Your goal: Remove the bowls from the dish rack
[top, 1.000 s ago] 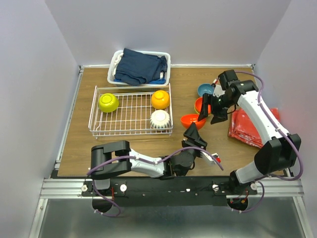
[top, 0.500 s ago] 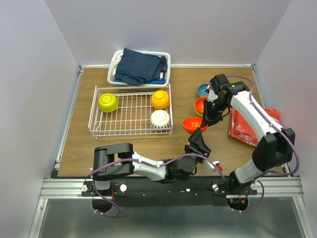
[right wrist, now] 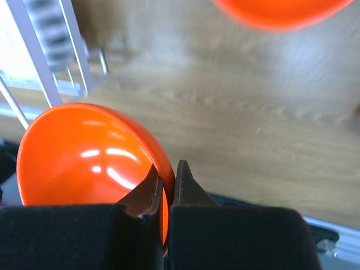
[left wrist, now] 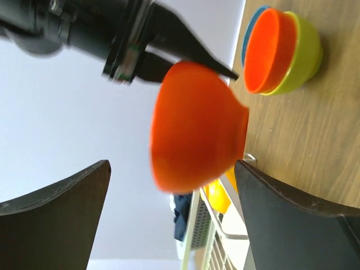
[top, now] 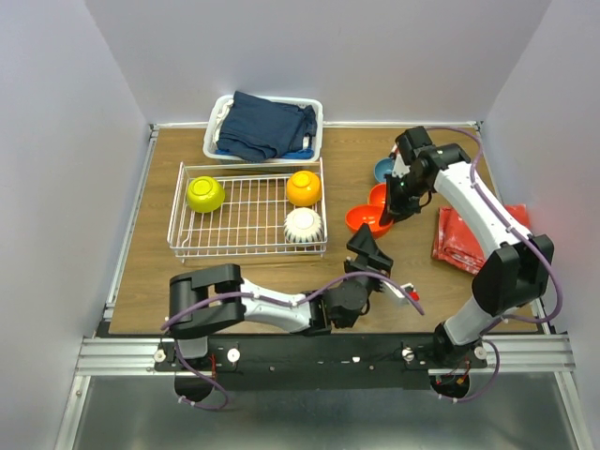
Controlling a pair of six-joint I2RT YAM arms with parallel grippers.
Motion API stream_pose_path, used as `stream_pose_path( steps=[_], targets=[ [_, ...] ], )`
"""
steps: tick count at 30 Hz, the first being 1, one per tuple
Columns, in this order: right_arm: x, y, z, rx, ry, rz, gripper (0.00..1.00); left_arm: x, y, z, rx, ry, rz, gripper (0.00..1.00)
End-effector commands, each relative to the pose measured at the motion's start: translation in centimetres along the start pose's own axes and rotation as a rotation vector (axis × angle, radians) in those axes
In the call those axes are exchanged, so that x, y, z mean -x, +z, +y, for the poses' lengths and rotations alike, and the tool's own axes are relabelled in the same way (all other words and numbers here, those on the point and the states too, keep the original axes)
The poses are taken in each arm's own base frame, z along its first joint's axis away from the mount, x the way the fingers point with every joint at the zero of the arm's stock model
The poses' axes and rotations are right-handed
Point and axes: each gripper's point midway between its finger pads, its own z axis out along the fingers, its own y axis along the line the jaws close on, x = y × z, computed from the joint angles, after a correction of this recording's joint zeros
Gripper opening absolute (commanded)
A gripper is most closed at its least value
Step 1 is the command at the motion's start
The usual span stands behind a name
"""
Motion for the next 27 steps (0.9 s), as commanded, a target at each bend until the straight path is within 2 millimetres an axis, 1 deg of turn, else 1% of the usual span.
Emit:
stream_pose_path(
  steps=[1, 2, 3, 4, 5, 6, 7, 8, 9, 10, 11, 12, 13, 14, 15, 16, 17, 18, 19, 20, 21, 22, 23, 24, 25, 26, 27],
  targets=[
    [5.8, -0.8, -1.2, -0.07, 0.054, -0.201, 0.01, -1.3, 0.1, 4.5, 0.053, -0.237, 0.04, 0.99],
    [7.3, -1.0, -1.9, -0.088, 0.073, -0.256, 0.01, -1.3, 0.1, 4.7, 0.044, -0.259, 0.032, 0.99],
    [8.0, -1.1, -2.2, -0.096, 0.088, -0.282, 0.01, -1.4, -0.2, 5.4, 0.043, -0.346, 0.026, 0.99],
    [8.8, -1.2, -2.6, -0.103, 0.113, -0.309, 0.01, -1.8, -0.2, 4.8, -0.005, -0.339, 0.037, 0.99],
    [10.2, -1.5, -3.6, -0.119, 0.143, -0.365, 0.01, -1.8, -0.2, 4.7, -0.03, -0.379, 0.029, 0.99],
    [10.9, -1.7, -4.2, -0.125, 0.165, -0.39, 0.01, -2.0, -0.4, 5.6, -0.036, -0.434, 0.023, 0.99],
    [11.3, -1.7, -4.8, -0.126, 0.191, -0.409, 0.01, -2.5, -0.7, 4.5, -0.097, -0.505, 0.048, 0.99],
    [12.6, -2.2, -5.8, -0.136, 0.217, -0.465, 0.01, -3.3, -0.6, 4.6, -0.118, -0.554, 0.066, 0.99],
    [13.2, -2.4, -6.4, -0.153, 0.23, -0.499, 0.01, -3.2, -0.9, 5.4, -0.146, -0.62, 0.04, 0.99],
    [13.8, -2.7, -7.0, -0.169, 0.239, -0.535, 0.01, -3.8, -1.4, 4.3, -0.202, -0.715, 0.077, 0.99],
    [14.5, -2.8, -8.0, -0.199, 0.248, -0.583, 0.01, -5.0, -1.3, 4.6, -0.213, -0.77, 0.101, 0.99],
    [14.8, -2.8, -8.5, -0.211, 0.251, -0.607, 0.01, -5.1, -1.8, 5.4, -0.238, -0.853, 0.078, 0.99],
    [15.0, -2.6, -8.8, -0.216, 0.253, -0.623, 0.01, -5.8, -2.4, 4.7, -0.285, -0.887, 0.104, 0.99],
    [15.4, -2.2, -9.4, -0.223, 0.261, -0.646, 0.01, -6.4, -2.7, 4.6, -0.304, -1.004, 0.134, 0.99],
    [15.6, -1.9, -9.5, -0.22, 0.26, -0.658, 0.01, -8.0, -2.8, 5.6, -0.289, -1.074, 0.157, 0.99],
    [15.8, -1.6, -9.6, -0.215, 0.248, -0.667, 0.01, -8.7, -3.4, 5.1, -0.327, -1.116, 0.178, 0.99],
    [16.5, -1.4, -9.5, -0.199, 0.242, -0.696, 0.01, -9.2, -3.7, 5.2, -0.324, -1.213, 0.205, 0.99],
    [16.0, -0.3, -9.8, -0.201, 0.242, -0.679, 0.01, -10.8, -3.8, 6.4, -0.293, -1.27, 0.222, 0.99],
    [16.0, 0.2, -10.0, -0.198, 0.239, -0.684, 0.01, -11.3, -4.3, 6.0, -0.311, -1.311, 0.247, 0.99],
    [16.5, 0.4, -9.9, -0.184, 0.234, -0.711, 0.01, -11.9, -4.6, 6.1, -0.305, -1.348, 0.262, 0.99],
    [16.1, 1.3, -10.1, -0.179, 0.232, -0.696, 0.01, -12.5, -4.9, 6.9, -0.284, -1.414, 0.266, 0.99],
    [16.0, 1.8, -10.1, -0.169, 0.223, -0.691, 0.01, -13.5, -5.0, 6.9, -0.27, -1.439, 0.29, 0.99],
    [16.1, 2.1, -9.8, -0.144, 0.215, -0.692, 0.01, -14.2, -5.3, 6.8, -0.265, -1.457, 0.309, 0.99],
    [15.9, 2.5, -9.6, -0.134, 0.212, -0.68, 0.01, -14.6, -5.5, 7.1, -0.247, -1.491, 0.317, 0.99],
    [15.5, 3.1, -9.6, -0.123, 0.211, -0.662, 0.01, -15.7, -5.7, 6.9, -0.23, -1.499, 0.348, 0.99],
    [15.3, 3.4, -9.2, -0.099, 0.201, -0.652, 0.01, -16.1, -5.8, 6.8, -0.228, -1.511, 0.359, 0.99],
    [15.0, 3.6, -9.3, -0.103, 0.204, -0.649, 0.02, -16.5, -5.8, 6.7, -0.223, -1.522, 0.366, 0.99]
  ],
)
